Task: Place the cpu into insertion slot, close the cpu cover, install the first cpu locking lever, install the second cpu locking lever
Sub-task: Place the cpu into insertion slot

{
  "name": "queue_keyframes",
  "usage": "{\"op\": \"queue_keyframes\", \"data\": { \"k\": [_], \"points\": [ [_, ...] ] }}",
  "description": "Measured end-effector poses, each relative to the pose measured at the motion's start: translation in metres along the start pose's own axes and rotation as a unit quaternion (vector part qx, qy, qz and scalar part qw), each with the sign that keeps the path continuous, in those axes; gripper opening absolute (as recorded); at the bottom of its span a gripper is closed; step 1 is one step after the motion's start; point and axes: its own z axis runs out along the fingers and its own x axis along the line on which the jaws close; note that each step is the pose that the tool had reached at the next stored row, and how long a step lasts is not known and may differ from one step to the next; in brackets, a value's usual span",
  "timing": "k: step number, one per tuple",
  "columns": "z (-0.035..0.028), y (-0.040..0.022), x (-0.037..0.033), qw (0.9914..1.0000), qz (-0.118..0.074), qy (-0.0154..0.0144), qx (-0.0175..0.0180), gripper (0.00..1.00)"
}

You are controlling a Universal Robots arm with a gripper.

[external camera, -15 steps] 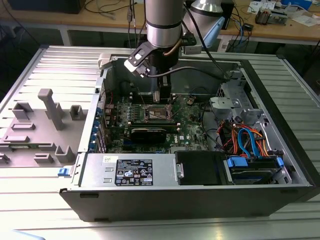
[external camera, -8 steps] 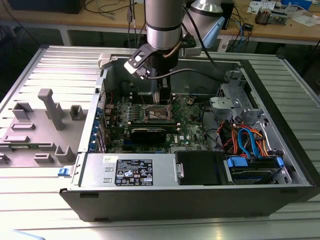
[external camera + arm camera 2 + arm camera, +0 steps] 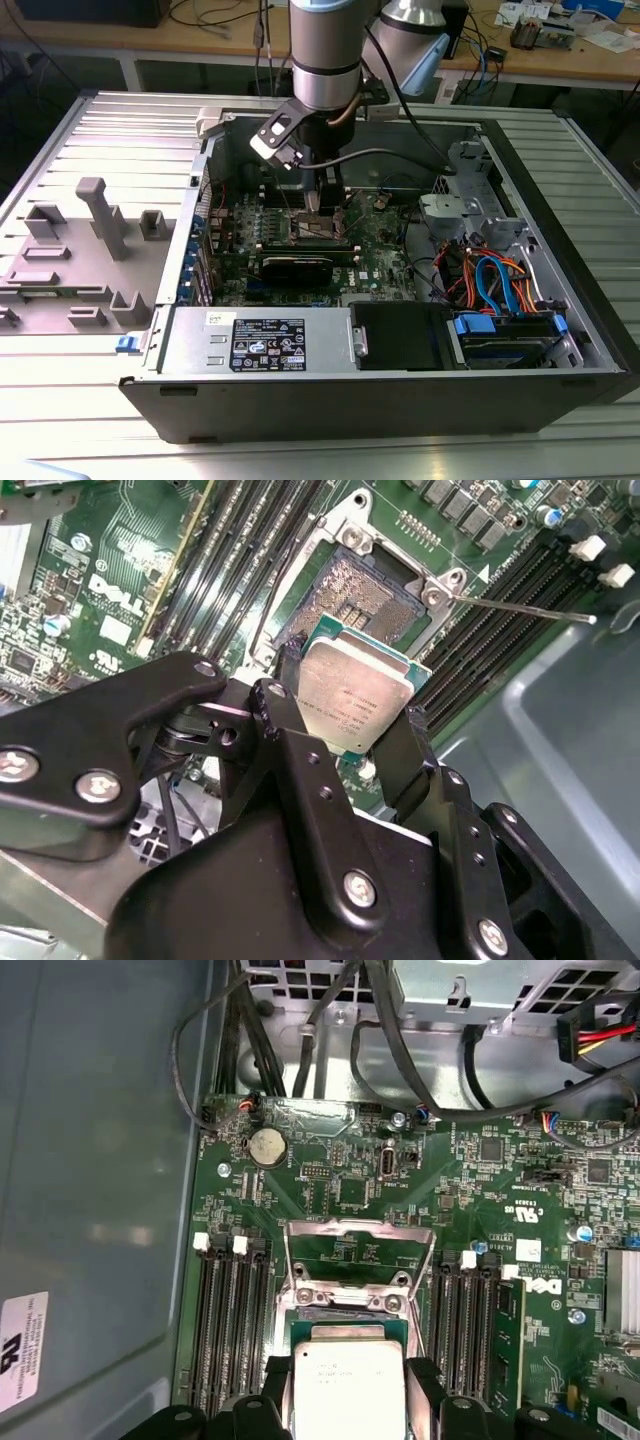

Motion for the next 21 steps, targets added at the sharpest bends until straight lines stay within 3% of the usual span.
{"op": "queue_keyframes", "data": {
  "k": [5, 7, 9, 11, 12, 21],
  "points": [
    [0.0063, -0.0004, -0.0001, 1.00000, -0.001, -0.0006, 0.0010, 0.54],
    [0.0067, -0.0004, -0.0001, 0.99999, -0.001, -0.0045, 0.0022, 0.54],
    [0.0067, -0.0005, -0.0001, 0.99998, -0.001, -0.0051, 0.0023, 0.54],
    [0.0076, -0.0005, -0.0001, 0.99989, 0.006, -0.0130, 0.0029, 0.54],
    [0.0077, -0.0005, -0.0002, 0.99986, 0.009, -0.0141, 0.0030, 0.54],
    [0.0182, -0.0030, -0.0001, 0.99972, 0.017, -0.0155, -0.0048, 0.54]
  ]
}}
